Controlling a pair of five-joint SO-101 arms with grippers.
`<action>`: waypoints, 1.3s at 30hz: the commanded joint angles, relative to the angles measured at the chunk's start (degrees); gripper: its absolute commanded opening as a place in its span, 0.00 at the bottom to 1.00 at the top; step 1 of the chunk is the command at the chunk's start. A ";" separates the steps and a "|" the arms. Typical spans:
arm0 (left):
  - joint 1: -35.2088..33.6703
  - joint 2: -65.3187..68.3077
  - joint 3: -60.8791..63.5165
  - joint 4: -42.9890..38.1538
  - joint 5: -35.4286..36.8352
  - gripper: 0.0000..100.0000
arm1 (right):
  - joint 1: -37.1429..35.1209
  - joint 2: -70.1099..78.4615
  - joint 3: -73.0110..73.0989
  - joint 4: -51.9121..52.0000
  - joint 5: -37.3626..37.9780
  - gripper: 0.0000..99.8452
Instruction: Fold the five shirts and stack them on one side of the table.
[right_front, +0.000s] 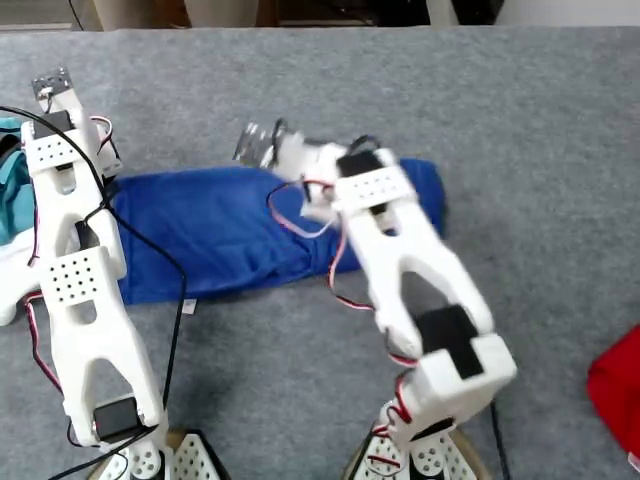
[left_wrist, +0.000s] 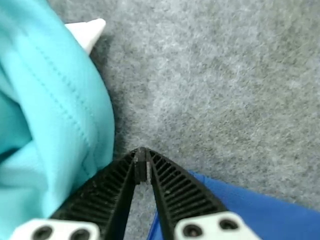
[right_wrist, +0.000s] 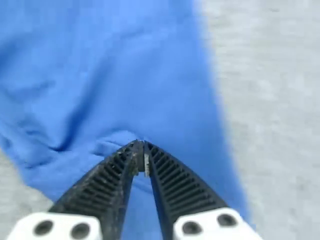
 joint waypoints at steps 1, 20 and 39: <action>-0.44 -0.92 -0.62 -0.70 -0.44 0.02 | 5.76 -7.69 -5.93 4.75 -0.70 0.01; -0.79 -1.01 -0.62 -0.70 -0.62 0.02 | 19.74 6.46 -2.86 5.27 -3.78 0.01; -1.49 -1.27 -18.02 20.57 -5.01 0.15 | 21.58 -6.99 -21.85 6.51 -16.79 0.01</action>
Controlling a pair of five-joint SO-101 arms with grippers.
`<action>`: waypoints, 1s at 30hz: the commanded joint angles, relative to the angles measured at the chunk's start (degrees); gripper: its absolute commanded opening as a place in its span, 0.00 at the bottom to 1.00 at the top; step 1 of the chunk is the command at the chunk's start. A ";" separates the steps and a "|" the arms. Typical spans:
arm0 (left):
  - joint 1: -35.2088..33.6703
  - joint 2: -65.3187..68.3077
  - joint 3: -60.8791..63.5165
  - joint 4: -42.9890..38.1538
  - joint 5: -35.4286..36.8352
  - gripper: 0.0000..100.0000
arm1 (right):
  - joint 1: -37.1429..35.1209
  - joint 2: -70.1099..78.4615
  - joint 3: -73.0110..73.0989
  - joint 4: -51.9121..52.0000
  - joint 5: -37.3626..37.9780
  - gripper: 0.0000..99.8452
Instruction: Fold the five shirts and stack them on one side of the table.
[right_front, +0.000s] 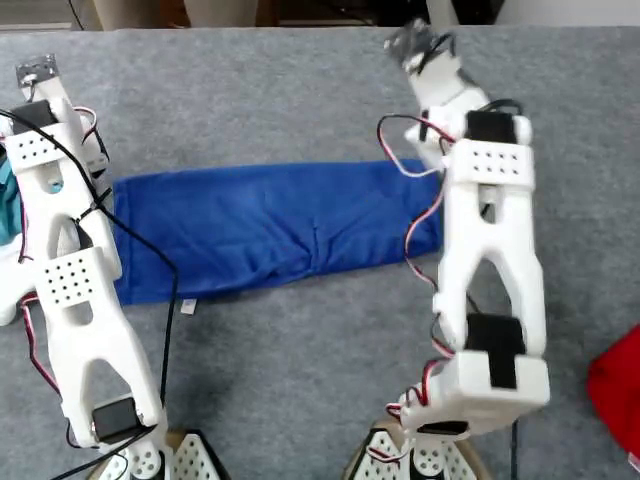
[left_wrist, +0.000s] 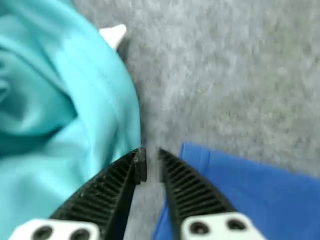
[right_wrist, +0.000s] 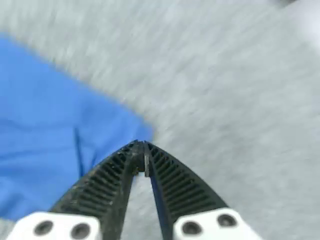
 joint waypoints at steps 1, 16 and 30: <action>-0.44 -1.45 -3.43 5.63 -0.18 0.16 | 0.13 -2.77 -6.20 -0.18 -2.55 0.01; -3.43 -33.63 42.11 4.40 -6.68 0.27 | 6.99 33.27 -28.53 -2.46 -2.99 0.01; -0.88 -33.80 50.73 -1.05 -13.10 0.29 | 9.80 38.73 -37.23 -0.44 -2.81 0.01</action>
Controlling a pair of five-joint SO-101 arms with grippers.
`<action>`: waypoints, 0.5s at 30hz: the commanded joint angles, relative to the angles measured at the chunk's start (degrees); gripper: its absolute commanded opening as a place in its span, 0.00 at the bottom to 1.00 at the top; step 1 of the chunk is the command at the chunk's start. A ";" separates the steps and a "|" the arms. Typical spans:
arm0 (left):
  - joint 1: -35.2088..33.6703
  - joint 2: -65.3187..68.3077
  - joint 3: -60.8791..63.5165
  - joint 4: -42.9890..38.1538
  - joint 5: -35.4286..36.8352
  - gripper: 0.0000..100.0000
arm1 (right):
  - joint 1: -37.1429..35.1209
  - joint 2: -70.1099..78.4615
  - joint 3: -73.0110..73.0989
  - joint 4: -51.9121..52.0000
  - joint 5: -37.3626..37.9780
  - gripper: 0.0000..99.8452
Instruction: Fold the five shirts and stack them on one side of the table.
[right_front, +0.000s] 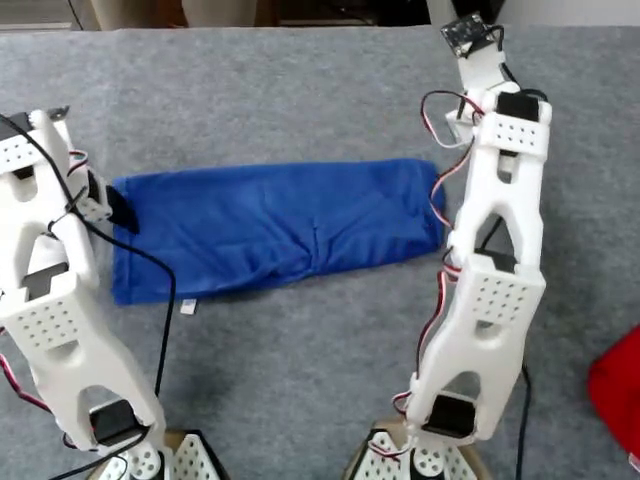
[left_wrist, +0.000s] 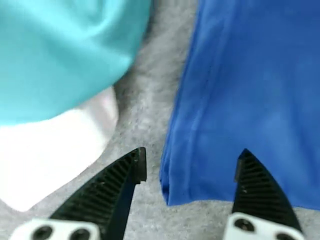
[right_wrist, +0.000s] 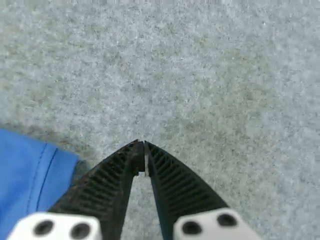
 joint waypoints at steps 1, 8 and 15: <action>1.58 -3.74 0.62 -2.02 -2.02 0.29 | 0.75 0.40 -3.38 -1.05 -0.09 0.01; 1.49 -3.65 8.70 -8.70 -6.51 0.29 | 0.92 0.75 -3.38 -1.14 -0.09 0.01; 1.67 -3.65 17.58 -20.31 -6.59 0.25 | 0.92 0.84 -3.38 -1.14 -0.09 0.01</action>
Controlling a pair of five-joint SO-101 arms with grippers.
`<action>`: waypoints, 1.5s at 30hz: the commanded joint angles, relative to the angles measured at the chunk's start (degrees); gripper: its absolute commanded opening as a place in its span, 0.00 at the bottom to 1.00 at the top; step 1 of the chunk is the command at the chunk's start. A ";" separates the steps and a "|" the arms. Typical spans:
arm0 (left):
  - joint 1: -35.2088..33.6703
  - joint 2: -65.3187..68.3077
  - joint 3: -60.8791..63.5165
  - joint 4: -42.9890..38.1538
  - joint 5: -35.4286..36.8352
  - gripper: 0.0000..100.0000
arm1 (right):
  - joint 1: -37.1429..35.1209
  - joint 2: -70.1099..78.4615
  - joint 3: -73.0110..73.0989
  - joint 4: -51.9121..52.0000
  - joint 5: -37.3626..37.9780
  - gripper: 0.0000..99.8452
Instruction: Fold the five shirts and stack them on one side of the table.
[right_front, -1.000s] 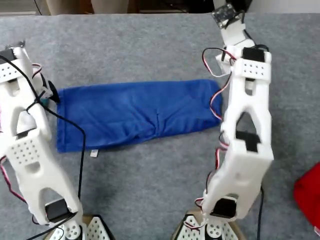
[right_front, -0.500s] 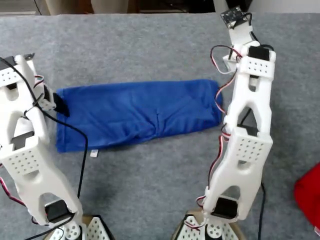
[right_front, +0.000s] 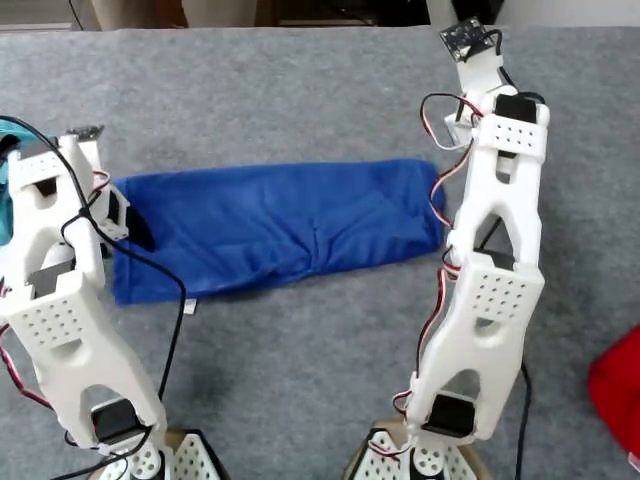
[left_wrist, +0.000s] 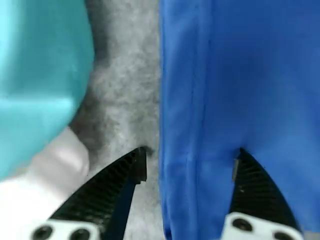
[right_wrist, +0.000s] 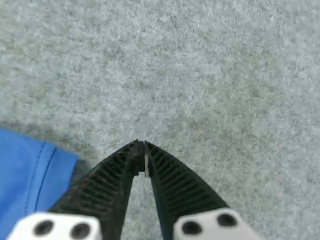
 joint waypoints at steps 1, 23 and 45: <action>0.44 -3.56 3.16 -6.33 -0.09 0.24 | 0.75 -0.40 -2.77 -1.14 -0.09 0.01; 9.67 -4.18 -1.58 -5.27 0.26 0.02 | 1.36 -0.48 -2.77 -1.14 -0.44 0.01; 41.41 -3.56 -37.89 1.58 21.19 0.02 | 13.05 -0.84 -18.07 6.95 -6.59 0.01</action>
